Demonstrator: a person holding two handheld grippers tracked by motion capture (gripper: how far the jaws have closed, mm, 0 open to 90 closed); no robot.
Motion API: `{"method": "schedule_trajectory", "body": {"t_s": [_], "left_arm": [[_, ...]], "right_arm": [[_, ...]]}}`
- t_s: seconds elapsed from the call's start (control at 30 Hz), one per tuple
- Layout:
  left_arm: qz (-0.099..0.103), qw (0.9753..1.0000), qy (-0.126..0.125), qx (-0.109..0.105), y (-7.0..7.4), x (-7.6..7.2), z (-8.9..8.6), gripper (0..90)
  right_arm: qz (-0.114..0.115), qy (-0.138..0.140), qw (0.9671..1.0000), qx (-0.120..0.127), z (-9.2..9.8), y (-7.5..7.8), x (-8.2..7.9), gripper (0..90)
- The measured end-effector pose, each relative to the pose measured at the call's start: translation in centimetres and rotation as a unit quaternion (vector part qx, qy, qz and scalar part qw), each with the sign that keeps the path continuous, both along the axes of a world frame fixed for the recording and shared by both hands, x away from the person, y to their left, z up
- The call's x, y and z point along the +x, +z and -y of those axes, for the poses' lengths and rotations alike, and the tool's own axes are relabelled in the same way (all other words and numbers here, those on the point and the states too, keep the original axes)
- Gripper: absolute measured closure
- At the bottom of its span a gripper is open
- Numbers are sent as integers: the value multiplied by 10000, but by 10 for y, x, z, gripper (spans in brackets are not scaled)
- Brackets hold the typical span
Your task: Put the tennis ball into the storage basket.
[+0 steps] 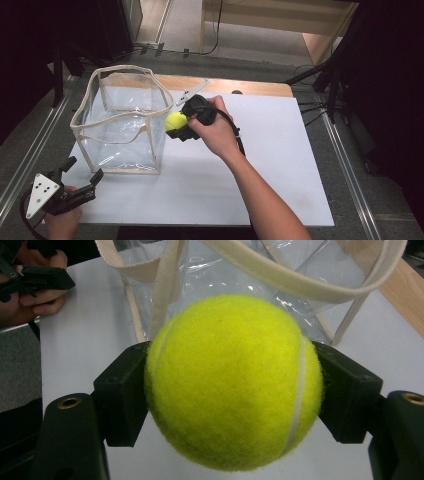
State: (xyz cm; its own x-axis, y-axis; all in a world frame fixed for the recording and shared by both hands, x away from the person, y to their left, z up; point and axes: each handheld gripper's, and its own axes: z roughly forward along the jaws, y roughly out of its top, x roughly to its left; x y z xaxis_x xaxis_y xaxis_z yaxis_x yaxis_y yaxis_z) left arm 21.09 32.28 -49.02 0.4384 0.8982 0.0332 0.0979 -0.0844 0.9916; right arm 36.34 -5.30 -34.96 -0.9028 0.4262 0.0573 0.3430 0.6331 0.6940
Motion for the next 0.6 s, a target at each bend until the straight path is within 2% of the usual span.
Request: {"method": "schedule_trajectory", "body": {"t_s": [0.6], "left_arm": [[-4,10000,5,-9,0,0,0,104]], "right_arm": [[52,15,10000,72,-2,17,9,238]]}}
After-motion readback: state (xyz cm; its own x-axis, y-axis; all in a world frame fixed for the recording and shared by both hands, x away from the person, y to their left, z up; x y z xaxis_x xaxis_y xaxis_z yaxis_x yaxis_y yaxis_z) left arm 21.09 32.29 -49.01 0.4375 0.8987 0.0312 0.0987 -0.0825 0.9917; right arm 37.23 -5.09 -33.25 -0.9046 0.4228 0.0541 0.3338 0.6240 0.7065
